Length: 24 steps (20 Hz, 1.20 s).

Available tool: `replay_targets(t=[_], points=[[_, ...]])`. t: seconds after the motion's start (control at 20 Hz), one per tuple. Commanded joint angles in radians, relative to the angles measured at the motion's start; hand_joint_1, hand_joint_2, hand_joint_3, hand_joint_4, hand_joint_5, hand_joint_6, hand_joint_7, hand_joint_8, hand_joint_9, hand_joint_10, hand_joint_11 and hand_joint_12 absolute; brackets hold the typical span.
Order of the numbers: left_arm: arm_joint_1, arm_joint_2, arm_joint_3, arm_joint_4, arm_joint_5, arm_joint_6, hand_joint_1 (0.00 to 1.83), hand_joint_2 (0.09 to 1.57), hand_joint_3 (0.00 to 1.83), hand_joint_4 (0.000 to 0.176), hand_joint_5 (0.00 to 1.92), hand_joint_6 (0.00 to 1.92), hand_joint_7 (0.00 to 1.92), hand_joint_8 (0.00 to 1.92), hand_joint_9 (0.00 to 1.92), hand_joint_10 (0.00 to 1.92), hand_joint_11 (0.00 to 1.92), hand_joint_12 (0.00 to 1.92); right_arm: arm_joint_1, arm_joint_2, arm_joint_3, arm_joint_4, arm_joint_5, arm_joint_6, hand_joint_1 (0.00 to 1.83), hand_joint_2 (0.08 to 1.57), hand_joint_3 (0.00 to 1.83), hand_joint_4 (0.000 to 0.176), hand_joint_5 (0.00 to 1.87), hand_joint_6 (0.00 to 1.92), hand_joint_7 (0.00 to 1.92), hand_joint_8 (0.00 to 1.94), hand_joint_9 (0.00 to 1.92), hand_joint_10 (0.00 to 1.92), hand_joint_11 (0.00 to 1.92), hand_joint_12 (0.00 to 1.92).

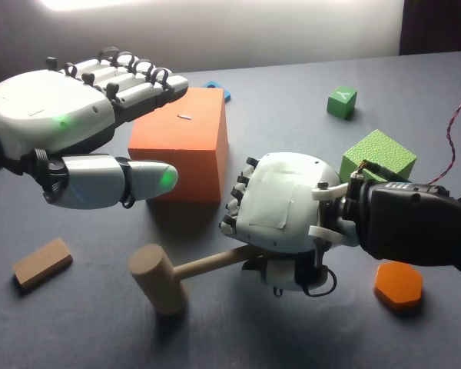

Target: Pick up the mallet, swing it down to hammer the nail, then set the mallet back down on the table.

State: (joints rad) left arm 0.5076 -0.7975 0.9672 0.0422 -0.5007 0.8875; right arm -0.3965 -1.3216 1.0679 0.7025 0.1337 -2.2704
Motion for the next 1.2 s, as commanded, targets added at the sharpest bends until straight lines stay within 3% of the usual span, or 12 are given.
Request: replay_targets(t=[0.0, 0.05, 0.1, 0.25, 0.35, 0.45, 0.7, 0.85, 1.05, 1.1, 1.15], points=[[-0.016, 0.014, -0.005, -0.008, -0.110, -0.004, 0.00, 1.30, 0.00, 0.000, 0.01, 0.01, 0.02, 0.01, 0.01, 0.00, 0.00, 0.00, 0.005, 0.001, 0.001, -0.014, 0.077, -0.008, 0.13, 1.36, 0.00, 0.000, 0.46, 1.32, 0.51, 1.49, 0.45, 1.66, 0.38, 1.83], [-0.016, 0.014, -0.007, -0.008, -0.110, -0.005, 0.00, 1.30, 0.00, 0.000, 0.01, 0.01, 0.02, 0.01, 0.01, 0.00, 0.00, 0.00, 0.005, 0.001, 0.003, -0.014, 0.077, -0.008, 0.13, 1.36, 0.00, 0.000, 0.46, 1.32, 0.51, 1.49, 0.45, 1.66, 0.38, 1.83], [-0.018, 0.015, -0.009, -0.008, -0.110, -0.006, 0.00, 1.30, 0.00, 0.000, 0.00, 0.00, 0.01, 0.00, 0.00, 0.00, 0.00, 0.00, 0.005, 0.002, 0.004, -0.014, 0.078, -0.008, 0.09, 1.30, 0.00, 0.000, 0.40, 0.69, 0.43, 0.97, 0.38, 1.19, 0.20, 1.43], [-0.022, 0.024, -0.023, -0.008, -0.109, -0.004, 0.00, 1.31, 0.00, 0.000, 0.01, 0.00, 0.02, 0.01, 0.01, 0.00, 0.00, 0.00, 0.003, 0.002, 0.006, -0.015, 0.082, -0.006, 0.11, 1.23, 0.00, 0.000, 0.46, 0.16, 0.46, 0.51, 0.40, 0.73, 0.12, 1.17], [-0.023, 0.028, -0.030, -0.008, -0.105, -0.002, 0.00, 1.31, 0.00, 0.000, 0.01, 0.00, 0.01, 0.00, 0.00, 0.00, 0.00, 0.00, 0.005, 0.004, 0.004, -0.015, 0.082, 0.004, 0.10, 1.21, 0.00, 0.000, 0.41, 0.02, 0.50, 0.19, 0.41, 0.43, 0.06, 1.07], [-0.023, 0.029, -0.031, -0.008, -0.104, 0.000, 0.00, 1.30, 0.00, 0.000, 0.00, 0.00, 0.00, 0.00, 0.00, 0.00, 0.00, 0.00, 0.008, 0.017, -0.007, -0.015, 0.083, 0.014, 0.13, 1.16, 0.00, 0.000, 0.27, 0.00, 0.43, 0.01, 0.40, 0.09, 0.01, 0.90], [-0.023, 0.029, -0.035, -0.008, -0.104, 0.002, 0.00, 1.30, 0.00, 0.000, 0.00, 0.00, 0.02, 0.01, 0.00, 0.00, 0.01, 0.00, 0.043, 0.143, -0.127, -0.015, 0.101, 0.104, 0.21, 1.11, 0.00, 0.000, 0.22, 0.00, 0.40, 0.00, 0.38, 0.04, 0.00, 0.82], [-0.025, 0.031, -0.037, -0.008, -0.103, 0.003, 0.00, 1.30, 0.00, 0.000, 0.02, 0.01, 0.03, 0.01, 0.01, 0.00, 0.01, 0.00, 0.072, 0.238, -0.204, -0.015, 0.117, 0.201, 0.19, 1.11, 0.01, 0.000, 0.25, 0.00, 0.43, 0.01, 0.42, 0.03, 0.00, 0.88], [-0.033, 0.031, -0.040, -0.008, -0.098, 0.010, 0.00, 1.31, 0.00, 0.000, 0.03, 0.01, 0.04, 0.01, 0.02, 0.01, 0.01, 0.01, 0.089, 0.352, -0.293, -0.015, 0.107, 0.255, 0.19, 1.11, 0.00, 0.000, 0.29, 0.01, 0.45, 0.01, 0.45, 0.03, 0.00, 0.97], [-0.034, 0.033, -0.041, -0.008, -0.097, 0.012, 0.00, 1.30, 0.00, 0.000, 0.19, 0.02, 0.27, 0.03, 0.25, 0.02, 0.01, 0.47, 0.090, 0.377, -0.310, -0.015, 0.101, 0.263, 0.22, 1.11, 0.00, 0.000, 0.41, 0.02, 0.59, 0.16, 0.54, 0.34, 0.07, 1.08], [-0.034, 0.036, -0.043, -0.008, -0.095, 0.013, 0.00, 1.33, 0.00, 0.000, 0.43, 0.13, 0.53, 0.22, 0.49, 0.22, 0.01, 1.00, 0.091, 0.397, -0.322, -0.015, 0.097, 0.273, 0.20, 1.12, 0.00, 0.000, 0.54, 0.04, 0.42, 0.80, 0.35, 1.10, 0.08, 1.50]])
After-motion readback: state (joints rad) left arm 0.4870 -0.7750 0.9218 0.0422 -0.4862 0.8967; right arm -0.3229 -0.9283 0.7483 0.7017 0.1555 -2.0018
